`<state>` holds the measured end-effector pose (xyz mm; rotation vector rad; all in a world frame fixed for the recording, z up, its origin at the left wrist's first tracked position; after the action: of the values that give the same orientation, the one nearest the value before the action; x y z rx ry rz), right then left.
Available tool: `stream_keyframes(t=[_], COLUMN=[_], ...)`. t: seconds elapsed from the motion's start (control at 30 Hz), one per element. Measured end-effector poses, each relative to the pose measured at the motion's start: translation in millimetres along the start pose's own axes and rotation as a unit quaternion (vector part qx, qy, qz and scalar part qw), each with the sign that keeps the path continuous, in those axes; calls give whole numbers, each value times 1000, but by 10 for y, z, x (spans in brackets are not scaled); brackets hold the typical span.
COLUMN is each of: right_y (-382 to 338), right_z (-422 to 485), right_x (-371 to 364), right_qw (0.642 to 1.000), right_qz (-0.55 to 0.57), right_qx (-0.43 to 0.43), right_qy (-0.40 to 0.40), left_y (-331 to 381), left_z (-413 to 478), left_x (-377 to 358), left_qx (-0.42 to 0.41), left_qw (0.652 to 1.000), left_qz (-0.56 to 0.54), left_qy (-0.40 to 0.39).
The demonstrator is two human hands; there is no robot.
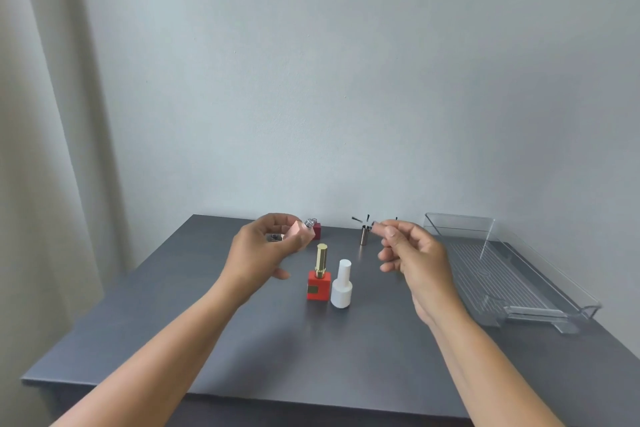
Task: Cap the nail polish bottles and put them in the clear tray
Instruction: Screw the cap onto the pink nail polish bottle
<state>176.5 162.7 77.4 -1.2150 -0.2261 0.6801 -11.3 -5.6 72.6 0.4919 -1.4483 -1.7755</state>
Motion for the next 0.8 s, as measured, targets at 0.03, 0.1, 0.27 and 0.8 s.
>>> stream_keyframes(t=[0.03,0.1,0.27,0.8], right_y=[-33,-94,-134,-41], right_z=[-28,-84,-197,-239], right_x=[-26,-87,-192,-276], right_qw=[1000,999,995,988], right_qz=[-4,-26,-76,-129], right_qx=[5,15,35,51], right_qy=[-9,-30,-59,-74], left_y=[9,23,17,-28], left_z=[-24,-74,-180,-262], left_x=[3,2,-43,-104], left_qx=[-5,-14,-24,-17], left_qw=[1000,999,998,998], left_qz=[11,31,52,65], left_qy=[0,3,2,-12])
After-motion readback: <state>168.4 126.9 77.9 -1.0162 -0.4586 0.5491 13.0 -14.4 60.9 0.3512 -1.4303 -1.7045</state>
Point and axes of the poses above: each hand's wrist, its own z-axis towards the middle knuckle, its own x-axis out of the back of the hand, y = z × x, the point moved 5 cm from there along z, towards the middle knuckle, and after that the axes turned 5 degrees about z, right-handed, at the moved point
